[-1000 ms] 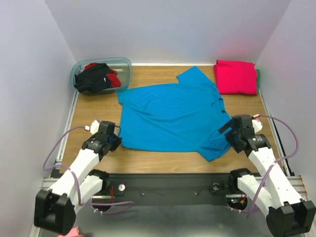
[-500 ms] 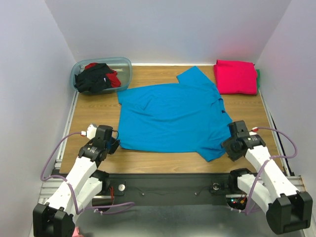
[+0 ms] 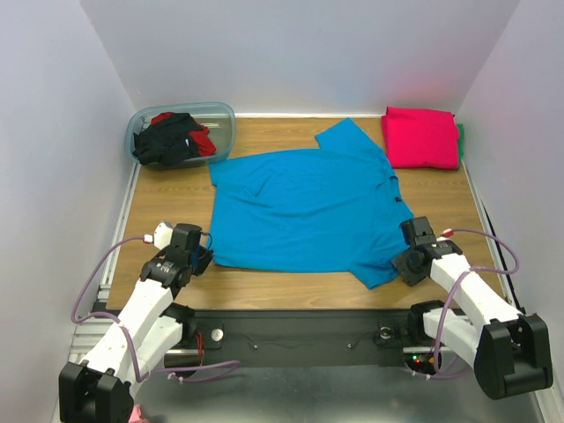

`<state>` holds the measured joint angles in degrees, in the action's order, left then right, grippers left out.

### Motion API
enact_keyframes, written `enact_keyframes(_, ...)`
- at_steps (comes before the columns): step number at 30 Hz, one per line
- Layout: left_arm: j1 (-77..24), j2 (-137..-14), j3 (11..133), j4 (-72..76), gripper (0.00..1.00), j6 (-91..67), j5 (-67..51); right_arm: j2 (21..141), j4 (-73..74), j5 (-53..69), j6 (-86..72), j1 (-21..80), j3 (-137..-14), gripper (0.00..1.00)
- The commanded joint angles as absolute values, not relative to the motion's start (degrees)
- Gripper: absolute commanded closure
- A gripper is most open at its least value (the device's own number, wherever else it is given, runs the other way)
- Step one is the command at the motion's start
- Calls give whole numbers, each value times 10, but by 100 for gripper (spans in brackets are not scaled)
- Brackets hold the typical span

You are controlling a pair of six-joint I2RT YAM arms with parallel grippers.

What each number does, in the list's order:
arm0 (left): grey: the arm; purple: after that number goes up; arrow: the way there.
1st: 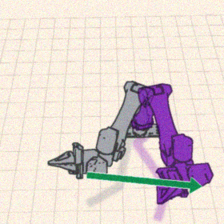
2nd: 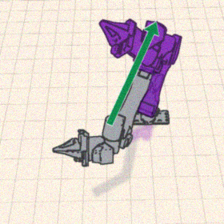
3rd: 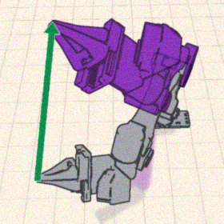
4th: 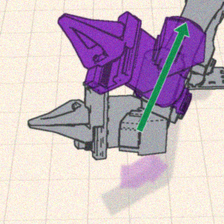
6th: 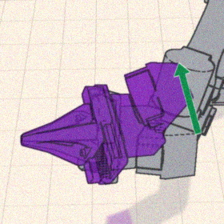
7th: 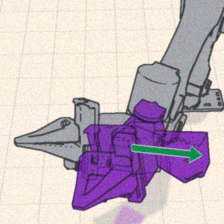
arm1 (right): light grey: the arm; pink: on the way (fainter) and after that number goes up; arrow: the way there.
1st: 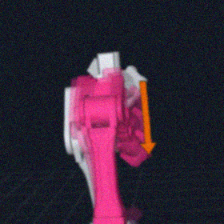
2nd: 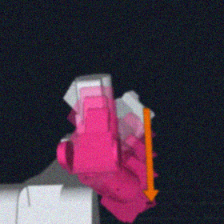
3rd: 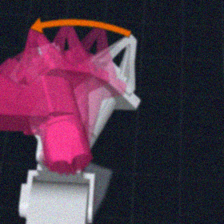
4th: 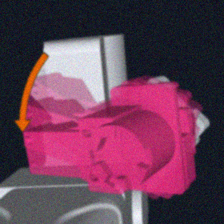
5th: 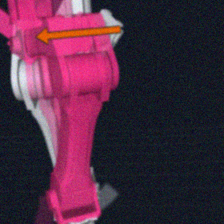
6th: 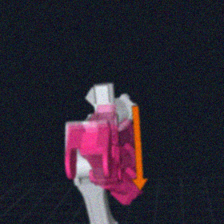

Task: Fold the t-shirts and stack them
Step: Flatten the tshirt out

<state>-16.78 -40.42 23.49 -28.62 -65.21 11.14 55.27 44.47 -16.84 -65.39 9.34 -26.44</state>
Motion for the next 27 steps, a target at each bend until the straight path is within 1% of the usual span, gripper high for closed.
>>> enact_keyframes(1, -167, -405, 241, -296, 100, -657, 132, 570, 375, -193, -649, 91, -257, 52)
enact_keyframes(3, -167, -403, 238, -295, 100, -659, 131, 584, 374, -188, -641, 91, -255, 52)
enact_keyframes(7, -167, -398, 232, -290, 100, -661, 126, 586, 353, -174, -628, 90, -244, 61)
enact_keyframes(12, -167, -398, 227, -284, 100, -659, 121, 590, 311, -156, -615, 91, -242, 65)
enact_keyframes(14, -167, -398, 228, -286, 100, -659, 118, 600, 305, -154, -601, 90, -248, 68)
enact_keyframes(15, -167, -397, 228, -285, 100, -659, 118, 602, 305, -154, -597, 91, -249, 71)
enact_keyframes(16, -167, -397, 228, -285, 100, -659, 118, 604, 304, -153, -589, 91, -250, 84)
enact_keyframes(17, -167, -396, 229, -288, 100, -661, 118, 599, 305, -144, -586, 91, -252, 100)
enact_keyframes(20, -167, -390, 231, -295, 100, -664, 116, 569, 337, -119, -610, 90, -253, 100)
enact_keyframes(23, -167, -381, 230, -299, 100, -668, 105, 491, 433, -117, -651, 91, -268, 100)
enact_keyframes(24, -168, -376, 230, -301, 100, -668, 103, 449, 499, -128, -656, 90, -297, 100)
enact_keyframes(26, -167, -374, 232, -302, 100, -669, 103, 415, 554, -148, -647, 91, -331, 100)
enact_keyframes(27, -167, -374, 235, -308, 100, -670, 101, 391, 606, -157, -642, 91, -354, 99)
